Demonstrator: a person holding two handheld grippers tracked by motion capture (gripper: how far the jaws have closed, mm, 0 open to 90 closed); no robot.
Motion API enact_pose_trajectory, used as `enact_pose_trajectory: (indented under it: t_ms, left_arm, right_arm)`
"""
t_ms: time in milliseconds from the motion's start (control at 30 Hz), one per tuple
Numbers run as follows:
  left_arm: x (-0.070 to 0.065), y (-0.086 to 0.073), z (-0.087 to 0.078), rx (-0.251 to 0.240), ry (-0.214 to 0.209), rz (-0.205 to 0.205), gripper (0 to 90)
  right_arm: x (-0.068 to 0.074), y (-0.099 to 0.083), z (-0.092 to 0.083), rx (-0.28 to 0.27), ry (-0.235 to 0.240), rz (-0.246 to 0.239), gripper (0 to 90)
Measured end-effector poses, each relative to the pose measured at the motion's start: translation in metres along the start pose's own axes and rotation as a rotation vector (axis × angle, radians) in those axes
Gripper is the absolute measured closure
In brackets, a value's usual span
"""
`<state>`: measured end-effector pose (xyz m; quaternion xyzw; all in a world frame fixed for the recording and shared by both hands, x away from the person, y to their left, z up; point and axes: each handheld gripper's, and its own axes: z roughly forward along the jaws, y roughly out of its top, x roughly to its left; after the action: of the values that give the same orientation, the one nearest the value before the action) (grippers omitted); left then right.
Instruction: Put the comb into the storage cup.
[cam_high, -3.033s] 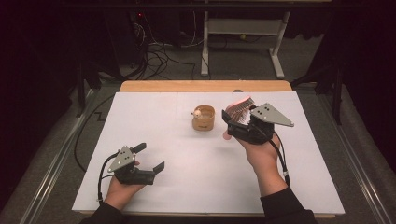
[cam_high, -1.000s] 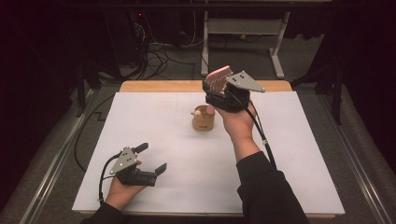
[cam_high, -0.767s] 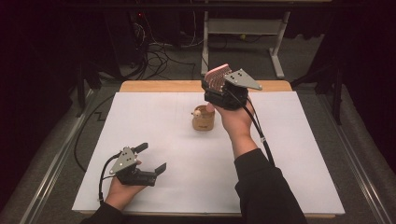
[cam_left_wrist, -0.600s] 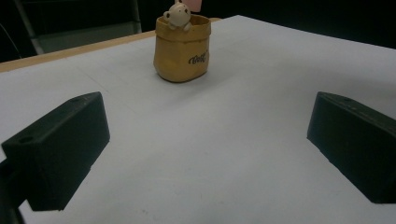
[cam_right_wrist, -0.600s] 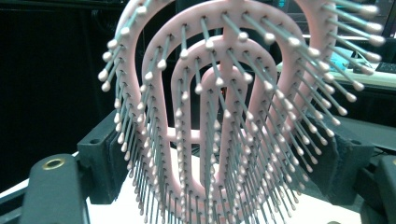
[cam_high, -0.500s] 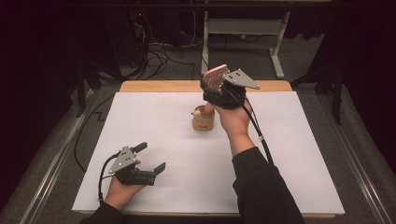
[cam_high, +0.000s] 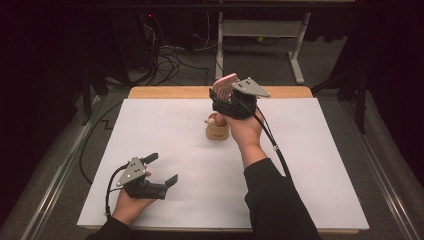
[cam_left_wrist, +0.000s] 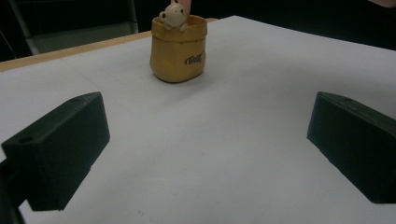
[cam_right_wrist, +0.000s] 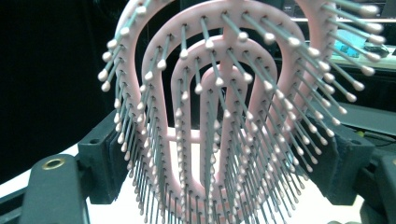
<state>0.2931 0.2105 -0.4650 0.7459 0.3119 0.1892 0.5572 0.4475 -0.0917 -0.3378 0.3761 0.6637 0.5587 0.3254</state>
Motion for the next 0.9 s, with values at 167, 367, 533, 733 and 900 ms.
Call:
enact_pose_trajectory:
  t_ms: [167, 367, 533, 733, 900]
  left_arm:
    - [0.001, 0.0, 0.0, 0.001, 0.002, -0.003, 0.0]
    - [0.0, 0.0, 0.0, 0.0, 0.005, -0.003, 0.0]
    - [0.001, 0.0, 0.001, 0.005, 0.009, 0.0, 0.0]
    - [0.001, -0.001, 0.001, 0.007, 0.009, 0.0, 0.0]
    - [0.001, -0.001, 0.001, 0.009, 0.009, -0.001, 0.0]
  right_arm:
    - [-0.001, -0.004, 0.004, 0.005, 0.003, 0.018, 19.9]
    - [0.0, -0.009, 0.01, 0.012, 0.007, 0.031, 19.9]
    - [0.0, -0.013, 0.014, 0.017, 0.008, 0.038, 19.9]
    - [0.0, -0.018, 0.018, 0.025, 0.007, 0.044, 19.9]
    - [0.0, -0.021, 0.02, 0.03, 0.007, 0.05, 19.9]
